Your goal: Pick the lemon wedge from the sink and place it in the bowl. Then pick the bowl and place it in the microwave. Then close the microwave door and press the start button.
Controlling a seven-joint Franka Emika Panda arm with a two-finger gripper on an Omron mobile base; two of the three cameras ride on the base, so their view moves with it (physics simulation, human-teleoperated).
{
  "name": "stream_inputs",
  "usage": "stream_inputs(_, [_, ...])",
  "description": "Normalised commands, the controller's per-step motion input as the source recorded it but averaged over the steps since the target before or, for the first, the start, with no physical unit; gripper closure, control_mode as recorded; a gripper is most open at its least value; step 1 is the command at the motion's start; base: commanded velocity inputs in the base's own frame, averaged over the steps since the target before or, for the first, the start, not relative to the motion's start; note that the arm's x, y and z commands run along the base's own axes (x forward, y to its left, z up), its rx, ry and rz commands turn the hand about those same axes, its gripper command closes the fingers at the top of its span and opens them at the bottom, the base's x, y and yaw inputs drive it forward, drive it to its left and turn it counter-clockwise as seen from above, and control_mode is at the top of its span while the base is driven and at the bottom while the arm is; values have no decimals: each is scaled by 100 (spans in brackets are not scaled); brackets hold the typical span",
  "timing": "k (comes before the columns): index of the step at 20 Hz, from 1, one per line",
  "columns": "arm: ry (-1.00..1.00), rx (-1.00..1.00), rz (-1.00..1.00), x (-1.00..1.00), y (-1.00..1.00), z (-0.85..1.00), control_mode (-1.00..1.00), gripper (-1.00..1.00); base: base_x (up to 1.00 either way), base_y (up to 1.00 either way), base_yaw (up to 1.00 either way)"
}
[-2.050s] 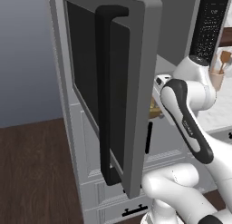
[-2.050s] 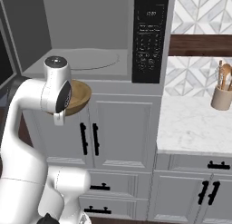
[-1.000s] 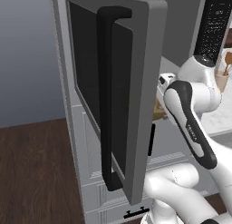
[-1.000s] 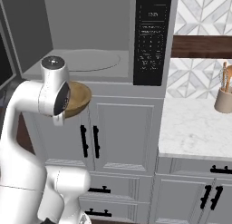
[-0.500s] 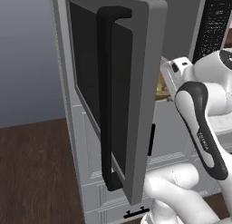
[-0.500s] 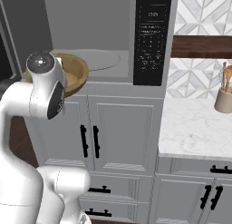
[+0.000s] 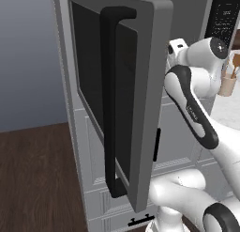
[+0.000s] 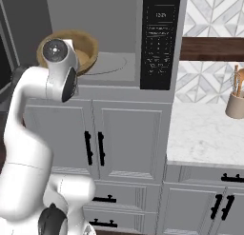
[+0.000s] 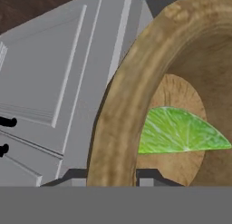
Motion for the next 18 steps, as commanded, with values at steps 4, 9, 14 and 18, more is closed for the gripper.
stream_inputs(4, [0, 0, 0, 100, 0, 1, -100, 100, 0, 0, 0])
stream_inputs(9, [0, 0, 0, 100, 0, 0, -100, 100, 0, 0, 0])
stream_inputs(14, [7, -1, 0, 100, 2, -17, -100, 100, 0, 0, 0])
stream_inputs(18, [18, -9, 0, 94, 3, -58, -100, 100, 0, 0, 0])
